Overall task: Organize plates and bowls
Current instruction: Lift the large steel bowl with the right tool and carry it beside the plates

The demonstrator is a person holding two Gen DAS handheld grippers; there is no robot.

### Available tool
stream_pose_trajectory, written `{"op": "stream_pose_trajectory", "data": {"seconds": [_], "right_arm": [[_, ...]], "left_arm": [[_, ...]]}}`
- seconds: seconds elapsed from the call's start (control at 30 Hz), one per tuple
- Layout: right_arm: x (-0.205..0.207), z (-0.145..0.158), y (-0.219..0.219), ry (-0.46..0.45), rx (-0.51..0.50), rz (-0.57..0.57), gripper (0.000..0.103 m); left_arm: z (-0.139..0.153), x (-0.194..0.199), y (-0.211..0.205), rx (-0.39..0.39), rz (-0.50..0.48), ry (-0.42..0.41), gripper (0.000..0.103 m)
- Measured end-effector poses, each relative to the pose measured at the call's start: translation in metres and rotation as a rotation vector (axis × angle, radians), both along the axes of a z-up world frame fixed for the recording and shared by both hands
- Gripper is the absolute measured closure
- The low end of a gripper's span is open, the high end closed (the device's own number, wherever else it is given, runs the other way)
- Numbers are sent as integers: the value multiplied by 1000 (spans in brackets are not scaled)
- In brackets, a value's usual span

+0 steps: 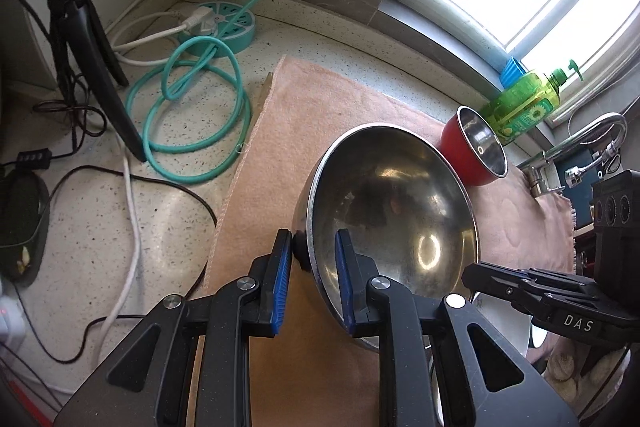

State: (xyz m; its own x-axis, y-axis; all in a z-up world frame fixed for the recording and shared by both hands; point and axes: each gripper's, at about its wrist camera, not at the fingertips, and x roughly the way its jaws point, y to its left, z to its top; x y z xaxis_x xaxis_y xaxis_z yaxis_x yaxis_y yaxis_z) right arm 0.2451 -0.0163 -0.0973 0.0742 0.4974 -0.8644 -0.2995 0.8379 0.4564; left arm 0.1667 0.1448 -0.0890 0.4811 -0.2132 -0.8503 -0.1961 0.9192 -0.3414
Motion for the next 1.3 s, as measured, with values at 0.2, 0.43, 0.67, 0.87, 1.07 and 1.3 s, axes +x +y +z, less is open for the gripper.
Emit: {"op": "stream_pose_trajectory", "data": {"seconds": [0.2, 0.43, 0.67, 0.87, 1.07, 1.3], "right_arm": [[-24, -3, 9, 12, -1, 66, 88], [-50, -5, 12, 29, 6, 124, 88], [-70, -6, 15, 30, 2, 169, 88], [-78, -9, 15, 32, -3, 186, 88], [-81, -9, 17, 27, -5, 198, 88], [-81, -9, 19, 29, -3, 214, 88]], "left_arm": [[0, -34, 1, -4, 51, 1, 85], [-2, -71, 2, -17, 113, 12, 85], [-5, -97, 1, -30, 158, 23, 85], [-8, -107, -3, -28, 173, 28, 85], [-14, -114, -4, -35, 187, 41, 85], [-18, -116, -1, -44, 199, 49, 85]]}}
